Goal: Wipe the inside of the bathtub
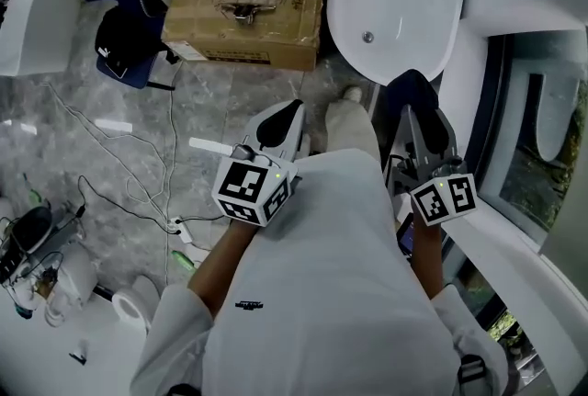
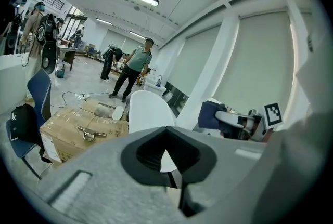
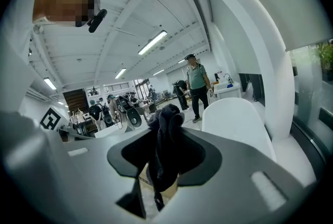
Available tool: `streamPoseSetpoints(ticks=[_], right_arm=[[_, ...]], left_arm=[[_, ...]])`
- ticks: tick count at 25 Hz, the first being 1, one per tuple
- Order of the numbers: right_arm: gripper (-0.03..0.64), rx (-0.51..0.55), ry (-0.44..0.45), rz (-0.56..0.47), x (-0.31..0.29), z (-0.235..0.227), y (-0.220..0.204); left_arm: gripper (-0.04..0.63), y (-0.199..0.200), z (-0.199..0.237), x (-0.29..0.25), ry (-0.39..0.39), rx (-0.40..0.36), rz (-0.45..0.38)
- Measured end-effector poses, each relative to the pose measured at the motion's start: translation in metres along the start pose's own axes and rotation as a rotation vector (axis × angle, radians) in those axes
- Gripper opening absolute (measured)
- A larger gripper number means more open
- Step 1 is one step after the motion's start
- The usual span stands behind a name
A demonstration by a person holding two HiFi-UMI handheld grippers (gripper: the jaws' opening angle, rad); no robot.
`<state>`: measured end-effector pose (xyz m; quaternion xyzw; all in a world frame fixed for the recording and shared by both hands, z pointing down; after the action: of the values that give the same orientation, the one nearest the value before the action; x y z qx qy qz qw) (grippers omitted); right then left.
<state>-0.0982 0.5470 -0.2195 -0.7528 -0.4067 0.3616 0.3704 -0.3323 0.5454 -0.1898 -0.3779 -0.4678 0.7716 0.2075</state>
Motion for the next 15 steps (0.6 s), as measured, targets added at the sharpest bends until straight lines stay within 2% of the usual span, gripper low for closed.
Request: streamPoseSetpoints(ticks=[8, 12, 15], right_arm=[[0.132, 0.016, 0.001, 0.025, -0.044, -0.060, 0.030], [0.130, 0.037, 0.021, 0.064, -0.055, -0.124, 0.051], [0.130, 0.052, 0.045, 0.075, -0.062, -0.187, 0.080]], left_arm=[[0.000, 0.020, 0.009, -0.062, 0.029, 0.021, 0.006], [0.000, 0.034, -0.012, -0.128, 0.036, 0.015, 0.015], [0.000, 0.044, -0.035, -0.193, 0.062, 0.019, 0.057]])
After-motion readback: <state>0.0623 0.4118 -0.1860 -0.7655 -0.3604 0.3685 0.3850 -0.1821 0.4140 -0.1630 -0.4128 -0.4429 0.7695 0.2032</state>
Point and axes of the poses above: the fingertips, and each gripper's own axes: x backward along the fingers, z to its left, y out of its top, the point moved 5 cm from there along x, backward along the fingers, and after that the axes turned 9 degrees about -x, right-handed, at the moved point
